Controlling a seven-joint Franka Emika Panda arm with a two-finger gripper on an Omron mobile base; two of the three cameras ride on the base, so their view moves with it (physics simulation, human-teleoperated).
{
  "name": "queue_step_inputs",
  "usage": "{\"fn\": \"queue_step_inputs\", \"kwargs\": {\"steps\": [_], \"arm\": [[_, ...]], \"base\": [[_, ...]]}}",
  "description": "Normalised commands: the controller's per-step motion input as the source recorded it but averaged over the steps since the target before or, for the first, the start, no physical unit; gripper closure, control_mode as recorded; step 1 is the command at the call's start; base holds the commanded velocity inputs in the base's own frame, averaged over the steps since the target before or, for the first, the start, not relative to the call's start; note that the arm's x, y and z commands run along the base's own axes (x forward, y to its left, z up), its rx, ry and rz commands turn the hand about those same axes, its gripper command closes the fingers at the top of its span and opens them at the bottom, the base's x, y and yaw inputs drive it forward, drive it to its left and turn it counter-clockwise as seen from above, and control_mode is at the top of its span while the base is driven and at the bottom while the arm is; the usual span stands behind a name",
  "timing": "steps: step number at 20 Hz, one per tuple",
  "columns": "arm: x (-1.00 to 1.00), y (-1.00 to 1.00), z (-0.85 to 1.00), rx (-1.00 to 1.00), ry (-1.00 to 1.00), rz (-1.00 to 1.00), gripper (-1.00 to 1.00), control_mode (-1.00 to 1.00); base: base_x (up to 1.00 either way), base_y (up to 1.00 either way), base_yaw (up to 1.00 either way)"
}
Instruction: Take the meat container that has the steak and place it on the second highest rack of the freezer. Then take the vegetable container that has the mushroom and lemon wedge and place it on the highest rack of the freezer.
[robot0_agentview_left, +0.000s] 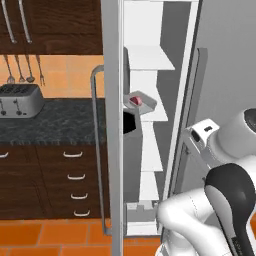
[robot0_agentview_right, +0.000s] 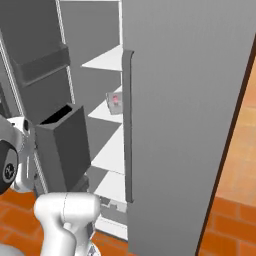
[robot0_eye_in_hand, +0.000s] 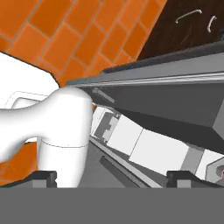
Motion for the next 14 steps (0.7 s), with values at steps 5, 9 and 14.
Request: {"fn": "queue_step_inputs", "kwargs": {"steps": [5,9,14], "arm": [[0.00,0.00,0.00,0.00,0.00,0.00,-1.00,1.00],[0.00,0.00,0.00,0.00,0.00,0.00,-1.00,1.00],[0.00,0.00,0.00,0.00,0.00,0.00,-1.00,1.00]], "base": [[-0.60,-0.02,0.58],[-0.39,0.00,0.70],[-0.22,-0.01,0.75]]}}
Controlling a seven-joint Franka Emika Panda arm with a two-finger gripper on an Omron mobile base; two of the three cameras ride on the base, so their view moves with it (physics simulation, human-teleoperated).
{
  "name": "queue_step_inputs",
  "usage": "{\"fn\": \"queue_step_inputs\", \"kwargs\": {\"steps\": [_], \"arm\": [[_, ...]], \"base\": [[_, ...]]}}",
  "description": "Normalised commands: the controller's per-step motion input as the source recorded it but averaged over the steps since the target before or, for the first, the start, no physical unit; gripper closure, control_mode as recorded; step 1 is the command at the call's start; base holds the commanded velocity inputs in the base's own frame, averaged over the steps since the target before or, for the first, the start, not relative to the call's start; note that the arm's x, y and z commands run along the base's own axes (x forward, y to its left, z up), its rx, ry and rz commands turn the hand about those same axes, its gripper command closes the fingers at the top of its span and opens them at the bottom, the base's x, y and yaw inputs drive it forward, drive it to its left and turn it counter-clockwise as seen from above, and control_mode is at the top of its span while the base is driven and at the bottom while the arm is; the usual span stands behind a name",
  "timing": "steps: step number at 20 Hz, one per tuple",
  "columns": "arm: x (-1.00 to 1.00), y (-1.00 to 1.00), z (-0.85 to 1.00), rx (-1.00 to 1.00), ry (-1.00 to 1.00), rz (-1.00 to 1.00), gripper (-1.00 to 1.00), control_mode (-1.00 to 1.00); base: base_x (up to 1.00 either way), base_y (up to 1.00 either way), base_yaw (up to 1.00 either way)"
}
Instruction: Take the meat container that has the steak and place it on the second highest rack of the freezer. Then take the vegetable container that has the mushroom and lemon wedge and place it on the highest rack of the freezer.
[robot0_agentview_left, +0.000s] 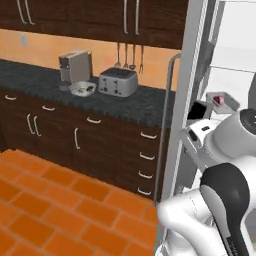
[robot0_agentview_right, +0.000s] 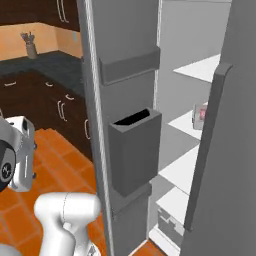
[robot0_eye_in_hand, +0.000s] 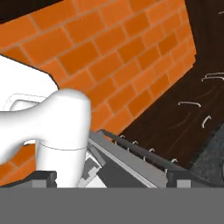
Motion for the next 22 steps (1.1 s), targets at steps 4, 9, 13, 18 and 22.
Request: {"fn": "queue_step_inputs", "kwargs": {"steps": [4,9,13,18,22], "arm": [[0.00,0.00,0.00,0.00,0.00,0.00,-1.00,1.00],[0.00,0.00,0.00,0.00,0.00,0.00,-1.00,1.00],[0.00,0.00,0.00,0.00,0.00,0.00,-1.00,1.00],[0.00,0.00,0.00,0.00,0.00,0.00,-1.00,1.00],[0.00,0.00,0.00,0.00,0.00,0.00,-1.00,1.00]], "base": [[-0.05,-0.04,0.81],[0.00,-0.05,0.90],[0.52,-0.10,0.50],[1.00,-0.14,0.28],[1.00,-0.03,-0.11]]}}
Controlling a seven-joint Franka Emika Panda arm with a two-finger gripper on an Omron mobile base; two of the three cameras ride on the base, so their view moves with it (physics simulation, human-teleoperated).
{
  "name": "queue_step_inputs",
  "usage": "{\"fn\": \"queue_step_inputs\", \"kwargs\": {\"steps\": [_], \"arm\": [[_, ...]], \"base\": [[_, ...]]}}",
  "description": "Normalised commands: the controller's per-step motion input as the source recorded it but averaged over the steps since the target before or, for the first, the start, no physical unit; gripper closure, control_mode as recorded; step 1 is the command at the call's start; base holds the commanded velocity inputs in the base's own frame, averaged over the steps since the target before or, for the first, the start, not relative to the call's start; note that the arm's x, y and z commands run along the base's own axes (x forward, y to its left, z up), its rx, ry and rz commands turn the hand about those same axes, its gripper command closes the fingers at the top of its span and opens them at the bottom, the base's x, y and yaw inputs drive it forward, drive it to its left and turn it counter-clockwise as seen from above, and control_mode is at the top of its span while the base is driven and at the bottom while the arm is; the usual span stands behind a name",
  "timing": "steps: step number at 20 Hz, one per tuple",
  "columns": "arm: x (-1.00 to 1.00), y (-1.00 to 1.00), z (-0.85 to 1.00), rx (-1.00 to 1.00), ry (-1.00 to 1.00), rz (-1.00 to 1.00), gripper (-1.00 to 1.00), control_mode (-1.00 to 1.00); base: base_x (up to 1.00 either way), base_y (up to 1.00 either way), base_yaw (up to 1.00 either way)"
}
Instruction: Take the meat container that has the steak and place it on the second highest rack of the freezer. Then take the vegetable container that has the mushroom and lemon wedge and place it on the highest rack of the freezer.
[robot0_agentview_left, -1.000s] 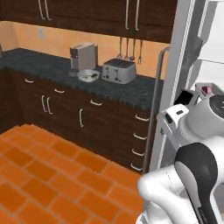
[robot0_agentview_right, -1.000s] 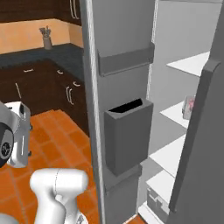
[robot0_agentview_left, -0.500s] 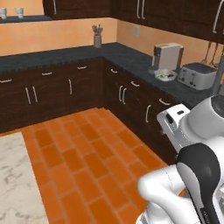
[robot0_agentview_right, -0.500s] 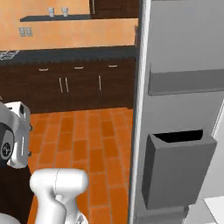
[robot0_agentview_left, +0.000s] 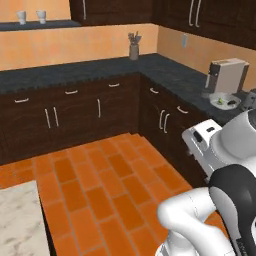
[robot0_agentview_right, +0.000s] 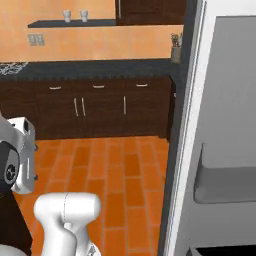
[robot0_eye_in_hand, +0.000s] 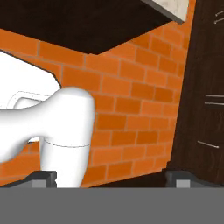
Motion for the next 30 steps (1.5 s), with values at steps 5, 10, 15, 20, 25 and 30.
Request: {"fn": "queue_step_inputs", "kwargs": {"steps": [5,10,15,20,25,30], "arm": [[0.00,0.00,0.00,0.00,0.00,0.00,-1.00,1.00],[0.00,0.00,0.00,0.00,0.00,0.00,-1.00,1.00],[0.00,0.00,0.00,0.00,0.00,0.00,-1.00,1.00],[0.00,0.00,0.00,0.00,0.00,0.00,-1.00,1.00],[0.00,0.00,0.00,0.00,0.00,0.00,-1.00,1.00],[0.00,0.00,0.00,0.00,0.00,0.00,-1.00,1.00]], "base": [[1.00,0.00,-0.44],[1.00,-0.02,-0.57],[0.95,0.00,-0.67],[0.72,0.00,-0.76],[0.83,0.31,-0.74],[0.84,0.59,-0.45]]}}
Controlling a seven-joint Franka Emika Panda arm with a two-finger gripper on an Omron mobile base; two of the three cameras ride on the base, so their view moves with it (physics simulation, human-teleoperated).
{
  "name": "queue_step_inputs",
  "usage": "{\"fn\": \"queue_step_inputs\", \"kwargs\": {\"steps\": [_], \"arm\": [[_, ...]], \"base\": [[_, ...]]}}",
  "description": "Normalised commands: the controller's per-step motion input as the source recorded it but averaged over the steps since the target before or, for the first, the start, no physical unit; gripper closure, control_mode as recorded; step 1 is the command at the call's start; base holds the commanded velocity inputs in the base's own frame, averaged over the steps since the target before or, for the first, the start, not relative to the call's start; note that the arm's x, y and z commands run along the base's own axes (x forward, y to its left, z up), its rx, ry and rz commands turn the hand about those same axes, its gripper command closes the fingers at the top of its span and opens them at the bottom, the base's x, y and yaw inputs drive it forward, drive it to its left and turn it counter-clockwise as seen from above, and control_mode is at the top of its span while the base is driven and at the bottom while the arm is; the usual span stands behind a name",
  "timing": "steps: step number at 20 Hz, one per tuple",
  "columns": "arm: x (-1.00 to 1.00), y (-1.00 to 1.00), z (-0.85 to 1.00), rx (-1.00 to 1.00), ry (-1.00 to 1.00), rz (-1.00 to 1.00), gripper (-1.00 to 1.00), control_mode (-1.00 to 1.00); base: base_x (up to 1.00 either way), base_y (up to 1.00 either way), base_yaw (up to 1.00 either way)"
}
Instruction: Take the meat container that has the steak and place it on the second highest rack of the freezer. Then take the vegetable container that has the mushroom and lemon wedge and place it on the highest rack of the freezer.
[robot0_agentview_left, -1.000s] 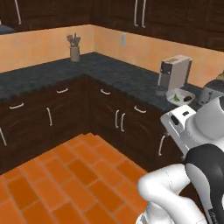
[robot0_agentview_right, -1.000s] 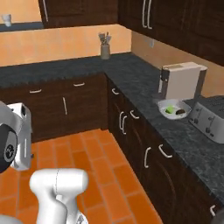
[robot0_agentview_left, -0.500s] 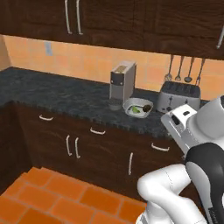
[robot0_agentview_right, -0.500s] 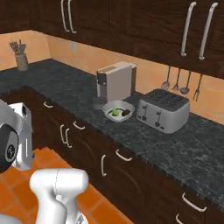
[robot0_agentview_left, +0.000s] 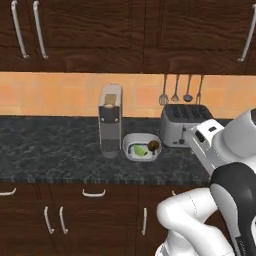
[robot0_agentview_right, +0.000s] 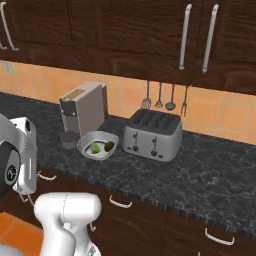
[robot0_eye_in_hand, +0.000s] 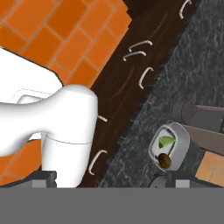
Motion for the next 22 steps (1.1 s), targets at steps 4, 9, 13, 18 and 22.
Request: {"fn": "queue_step_inputs", "kwargs": {"steps": [4,9,13,18,22], "arm": [[0.00,0.00,0.00,0.00,0.00,0.00,-1.00,1.00],[0.00,0.00,0.00,0.00,0.00,0.00,-1.00,1.00],[0.00,0.00,0.00,0.00,0.00,0.00,-1.00,1.00],[0.47,0.58,-0.03,-0.11,0.01,-0.37,-1.00,-1.00],[0.56,0.40,-0.27,-0.01,0.14,-0.24,-1.00,-1.00]], "base": [[0.26,0.43,-0.46],[0.16,0.35,-0.41],[0.28,0.42,-0.37],[0.00,0.00,0.00],[0.00,0.00,0.00]]}}
